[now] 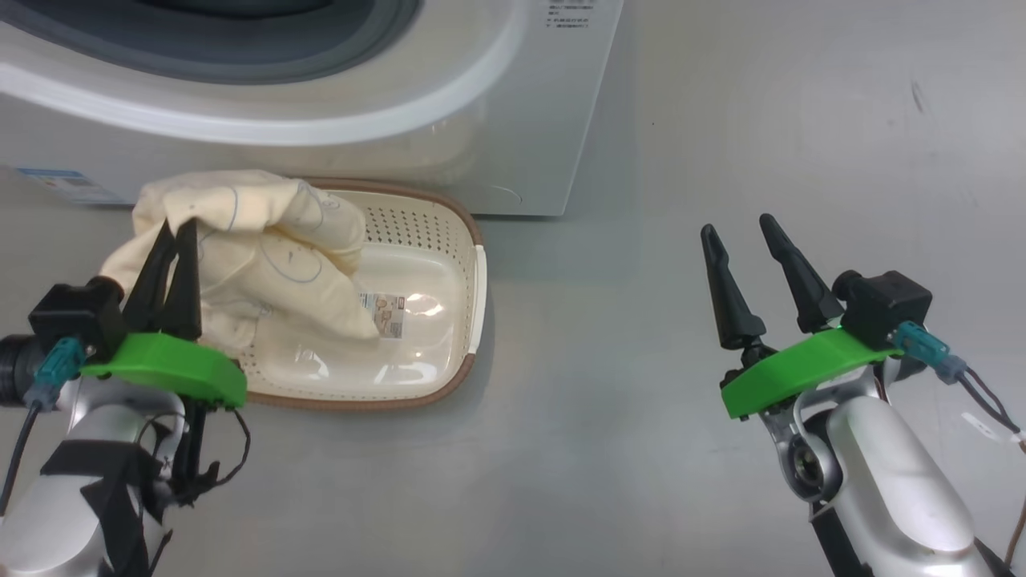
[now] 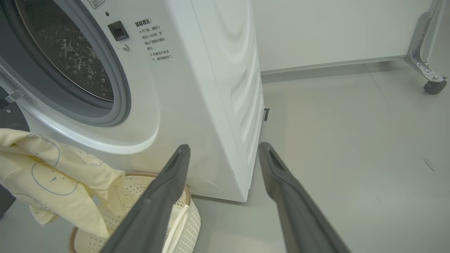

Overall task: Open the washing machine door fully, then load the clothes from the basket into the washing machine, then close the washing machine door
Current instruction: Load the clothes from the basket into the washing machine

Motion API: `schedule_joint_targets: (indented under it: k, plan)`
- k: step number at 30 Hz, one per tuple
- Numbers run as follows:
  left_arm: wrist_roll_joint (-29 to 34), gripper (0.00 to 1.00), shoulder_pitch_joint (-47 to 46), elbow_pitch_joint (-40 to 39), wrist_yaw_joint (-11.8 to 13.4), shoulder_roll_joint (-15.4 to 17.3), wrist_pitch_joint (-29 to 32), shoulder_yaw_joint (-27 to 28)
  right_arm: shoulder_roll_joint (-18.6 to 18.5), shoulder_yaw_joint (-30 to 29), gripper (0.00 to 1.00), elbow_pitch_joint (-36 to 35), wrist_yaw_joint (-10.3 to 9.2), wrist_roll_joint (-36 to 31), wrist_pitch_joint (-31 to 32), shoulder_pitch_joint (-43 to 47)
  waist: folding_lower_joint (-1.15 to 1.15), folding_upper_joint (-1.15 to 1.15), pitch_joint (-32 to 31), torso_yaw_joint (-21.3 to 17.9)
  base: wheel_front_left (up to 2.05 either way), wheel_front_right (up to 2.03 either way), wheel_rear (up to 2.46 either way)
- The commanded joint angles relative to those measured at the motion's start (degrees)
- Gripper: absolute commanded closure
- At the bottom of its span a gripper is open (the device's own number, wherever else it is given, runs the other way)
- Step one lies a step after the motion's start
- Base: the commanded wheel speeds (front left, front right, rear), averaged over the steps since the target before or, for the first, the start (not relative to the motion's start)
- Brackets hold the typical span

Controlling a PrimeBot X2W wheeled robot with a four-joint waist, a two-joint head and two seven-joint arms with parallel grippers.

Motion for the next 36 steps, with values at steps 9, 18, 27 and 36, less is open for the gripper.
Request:
schedule_joint_targets:
  k: [9, 18, 27, 36]
  plan:
    - [4.5, 1.00, 5.7, -6.6, -2.4, -2.4, -0.8, 11.1, 0.0, 1.4, 0.00, -0.5, 0.02, 0.1, 0.2, 2.3, 0.00, 0.00, -4.2, 1.2, 0.00, 0.00, 0.00]
    - [7.1, 1.00, 7.1, -9.2, -4.6, -5.6, -0.8, 16.8, 0.0, 1.9, 0.00, -0.5, 0.02, 0.3, 0.4, 2.8, 0.00, 0.00, -4.9, 1.1, 0.00, 0.00, 0.00]
    - [7.8, 1.00, 3.8, -10.5, -7.6, -8.3, -0.8, 21.9, 0.0, 2.0, 0.00, -0.9, 0.02, 0.5, 0.4, 2.1, 0.00, 0.00, -1.7, -0.1, 0.00, 0.00, 0.00]
    - [5.8, 1.00, -7.0, -8.6, -9.6, -7.3, -0.8, 25.5, 0.0, 1.6, 0.00, -1.2, 0.02, 0.8, 0.1, 0.5, 0.00, 0.00, 3.2, -2.3, 0.00, 0.00, 0.00]
